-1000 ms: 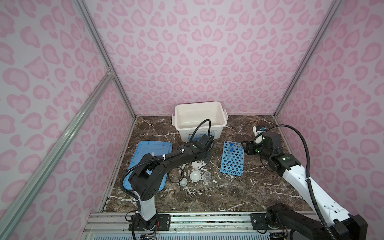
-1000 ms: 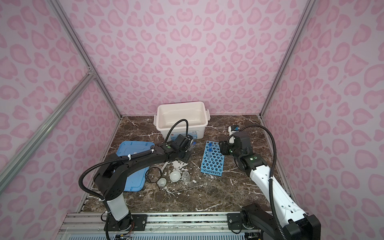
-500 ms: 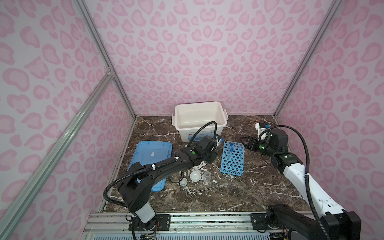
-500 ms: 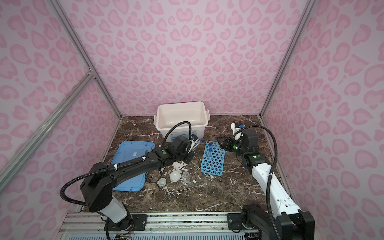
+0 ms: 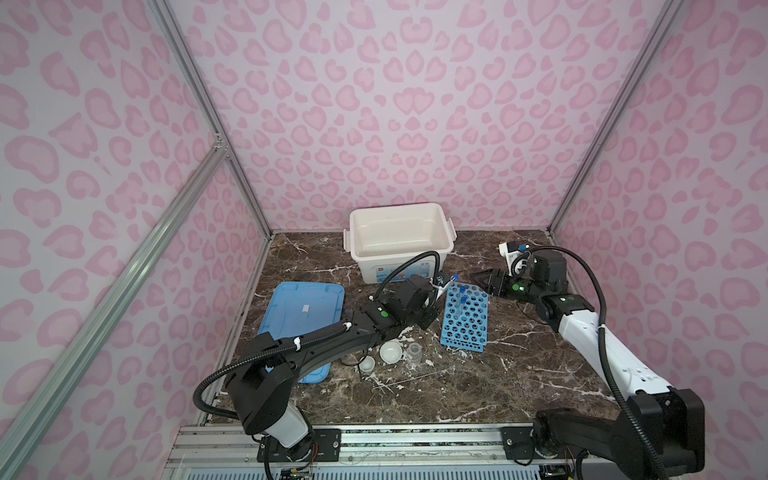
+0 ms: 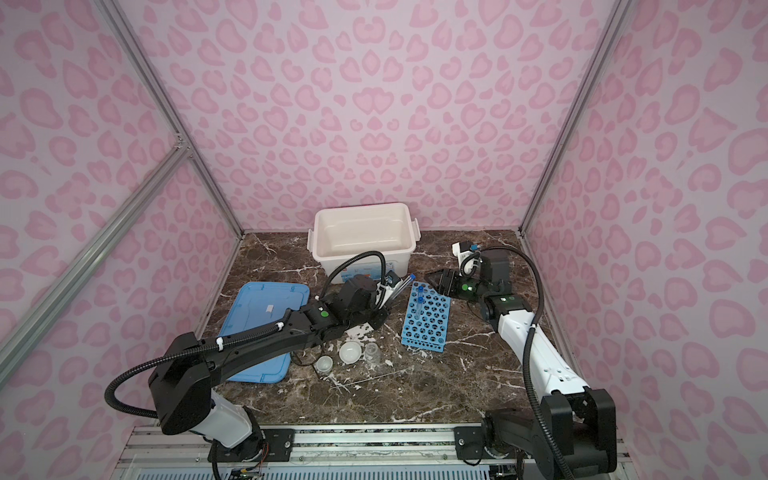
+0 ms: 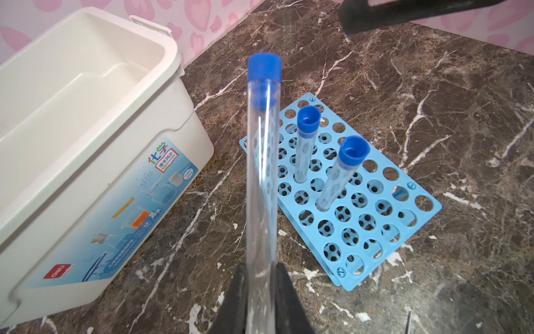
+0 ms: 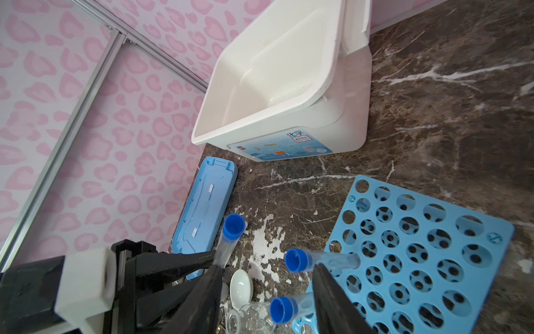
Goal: Organize the chemistry lab equipment
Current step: 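Lift the tube upright with the left gripper while the right gripper moves toward it, then grasp the tube's blue-capped end with the right gripper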
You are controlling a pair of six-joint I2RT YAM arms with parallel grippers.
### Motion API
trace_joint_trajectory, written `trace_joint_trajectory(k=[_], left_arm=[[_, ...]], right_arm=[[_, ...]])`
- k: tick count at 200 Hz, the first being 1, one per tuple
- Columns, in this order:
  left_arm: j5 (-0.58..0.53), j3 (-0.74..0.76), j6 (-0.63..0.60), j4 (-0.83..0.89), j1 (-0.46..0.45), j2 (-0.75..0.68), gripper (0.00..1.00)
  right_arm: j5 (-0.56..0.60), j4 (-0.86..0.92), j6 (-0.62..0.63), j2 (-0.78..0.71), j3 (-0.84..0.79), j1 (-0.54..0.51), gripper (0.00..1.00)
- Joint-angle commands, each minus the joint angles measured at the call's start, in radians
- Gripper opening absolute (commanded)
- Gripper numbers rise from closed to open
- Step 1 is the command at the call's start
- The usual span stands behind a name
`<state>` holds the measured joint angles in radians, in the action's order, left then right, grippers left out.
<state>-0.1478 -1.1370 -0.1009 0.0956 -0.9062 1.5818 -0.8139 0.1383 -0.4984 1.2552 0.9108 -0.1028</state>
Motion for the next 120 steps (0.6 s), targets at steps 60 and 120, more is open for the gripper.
trace_joint_trajectory(k=[60,120], left_arm=[[0.044,-0.023,-0.063,-0.06,-0.02,-0.002,0.12],[0.048,-0.032,-0.07,-0.062,-0.028,0.005,0.12]], right_arm=[[-0.135,-0.074,-0.053,0.025,0.0,-0.001,0.47],[-0.168,-0.071,-0.06,0.025,-0.001,-0.008,0.45]])
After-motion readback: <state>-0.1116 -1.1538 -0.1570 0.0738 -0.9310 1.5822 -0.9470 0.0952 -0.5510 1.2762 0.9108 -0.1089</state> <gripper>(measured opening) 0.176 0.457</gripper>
